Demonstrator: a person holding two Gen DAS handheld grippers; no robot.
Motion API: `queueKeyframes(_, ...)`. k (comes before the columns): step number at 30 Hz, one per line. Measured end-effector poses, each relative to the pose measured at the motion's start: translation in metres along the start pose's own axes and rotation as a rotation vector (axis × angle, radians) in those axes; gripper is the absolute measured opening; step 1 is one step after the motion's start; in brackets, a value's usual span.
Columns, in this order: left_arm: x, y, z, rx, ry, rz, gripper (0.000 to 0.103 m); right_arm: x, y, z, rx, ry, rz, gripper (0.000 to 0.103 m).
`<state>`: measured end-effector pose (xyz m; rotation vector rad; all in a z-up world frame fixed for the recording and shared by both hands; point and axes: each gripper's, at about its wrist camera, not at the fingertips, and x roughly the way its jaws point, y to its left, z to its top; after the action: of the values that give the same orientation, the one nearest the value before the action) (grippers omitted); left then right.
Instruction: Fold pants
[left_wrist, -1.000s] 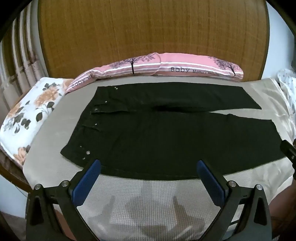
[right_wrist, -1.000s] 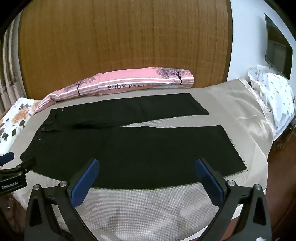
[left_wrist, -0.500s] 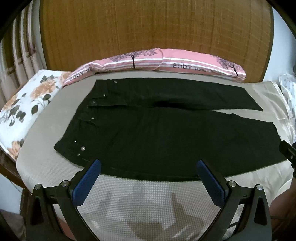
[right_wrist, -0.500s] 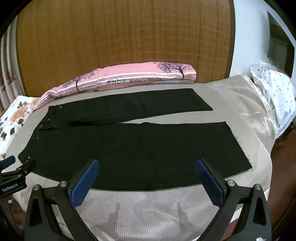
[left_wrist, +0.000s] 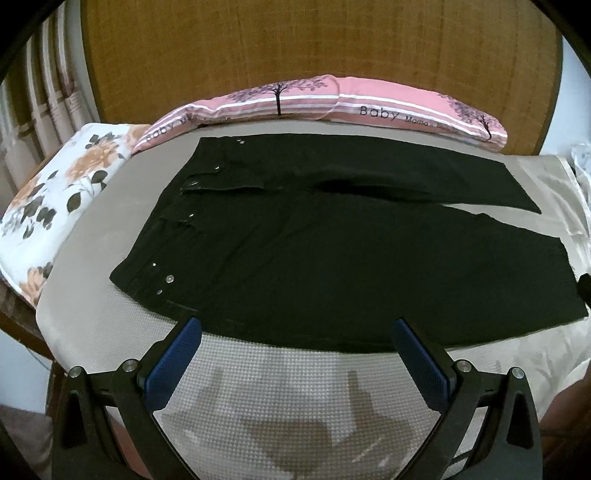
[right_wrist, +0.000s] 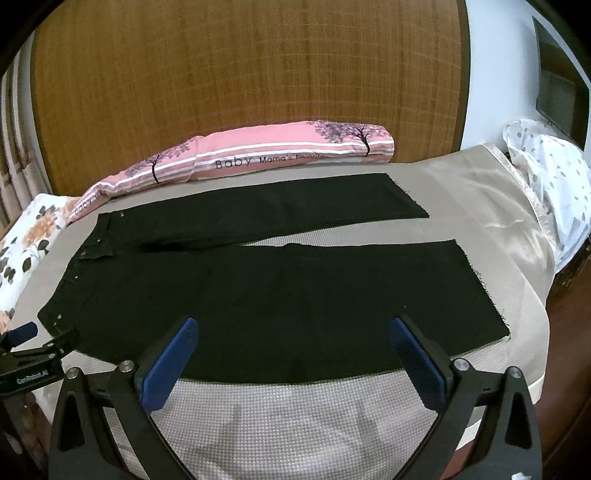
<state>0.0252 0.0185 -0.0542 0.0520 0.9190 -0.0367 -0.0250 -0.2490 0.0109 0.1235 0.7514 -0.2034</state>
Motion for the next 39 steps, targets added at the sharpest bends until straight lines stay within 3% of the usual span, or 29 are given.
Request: queueKeyframes(39, -0.0018, -0.0055, 0.0006, 0.022, -0.014, 0.025, 0.102, 0.0004, -0.0047, 0.0002, 0.019, -0.017, 0.0, 0.103)
